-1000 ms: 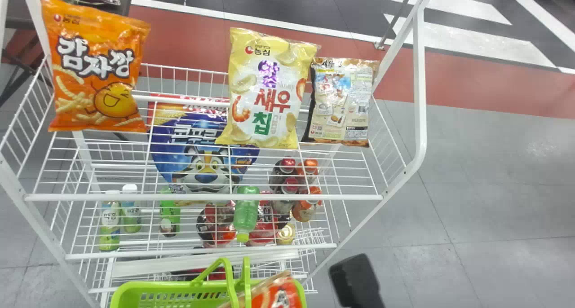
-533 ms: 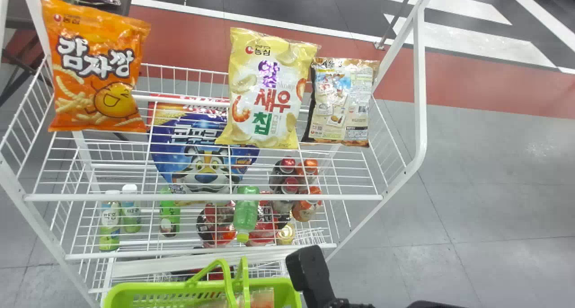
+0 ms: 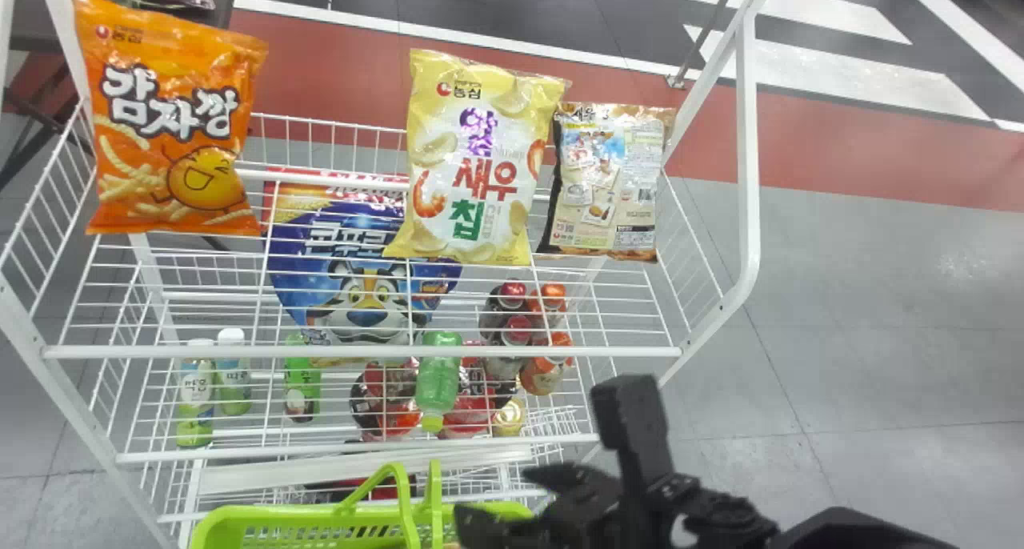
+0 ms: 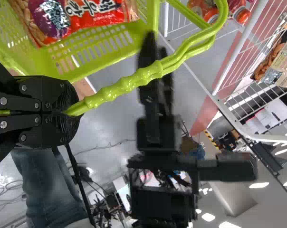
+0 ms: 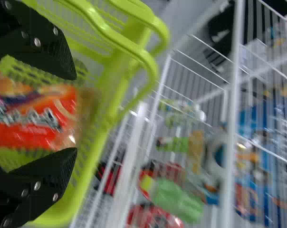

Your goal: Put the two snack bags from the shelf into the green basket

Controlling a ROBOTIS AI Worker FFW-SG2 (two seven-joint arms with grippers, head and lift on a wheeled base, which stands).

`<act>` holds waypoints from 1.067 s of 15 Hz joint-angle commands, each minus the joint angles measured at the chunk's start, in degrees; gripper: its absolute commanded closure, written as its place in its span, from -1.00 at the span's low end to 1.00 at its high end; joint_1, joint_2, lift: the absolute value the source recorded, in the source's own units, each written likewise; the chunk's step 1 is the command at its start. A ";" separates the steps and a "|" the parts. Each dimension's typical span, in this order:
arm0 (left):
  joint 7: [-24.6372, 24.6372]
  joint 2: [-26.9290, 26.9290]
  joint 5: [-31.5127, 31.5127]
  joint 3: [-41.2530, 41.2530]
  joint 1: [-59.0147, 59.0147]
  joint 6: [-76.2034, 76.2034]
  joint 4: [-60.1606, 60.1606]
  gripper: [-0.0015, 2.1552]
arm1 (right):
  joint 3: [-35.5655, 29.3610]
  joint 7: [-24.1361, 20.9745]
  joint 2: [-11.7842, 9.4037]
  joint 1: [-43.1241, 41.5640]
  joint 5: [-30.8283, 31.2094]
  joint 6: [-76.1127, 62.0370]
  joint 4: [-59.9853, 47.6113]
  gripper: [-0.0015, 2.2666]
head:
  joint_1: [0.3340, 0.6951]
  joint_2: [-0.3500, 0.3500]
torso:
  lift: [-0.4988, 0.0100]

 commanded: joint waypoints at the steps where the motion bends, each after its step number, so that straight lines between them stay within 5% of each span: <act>1: -0.05 0.00 0.04 0.07 -0.13 -0.08 0.15 0.57 | -4.63 0.00 1.91 -0.87 -1.61 -6.44 -0.72 -0.93 | 1.00 -1.00 | 0.92; 8: 0.56 -0.09 -0.13 -0.37 -0.05 0.10 0.07 0.57 | -4.11 0.00 3.75 -10.28 -1.87 -39.67 10.71 -0.92 | 1.00 -1.00 | 0.92; 16: 0.74 -0.18 -0.22 -0.19 -0.48 0.27 0.77 0.57 | -6.39 -2.29 4.46 -20.30 -0.20 -50.74 29.43 -0.92 | 1.00 -1.00 | 0.92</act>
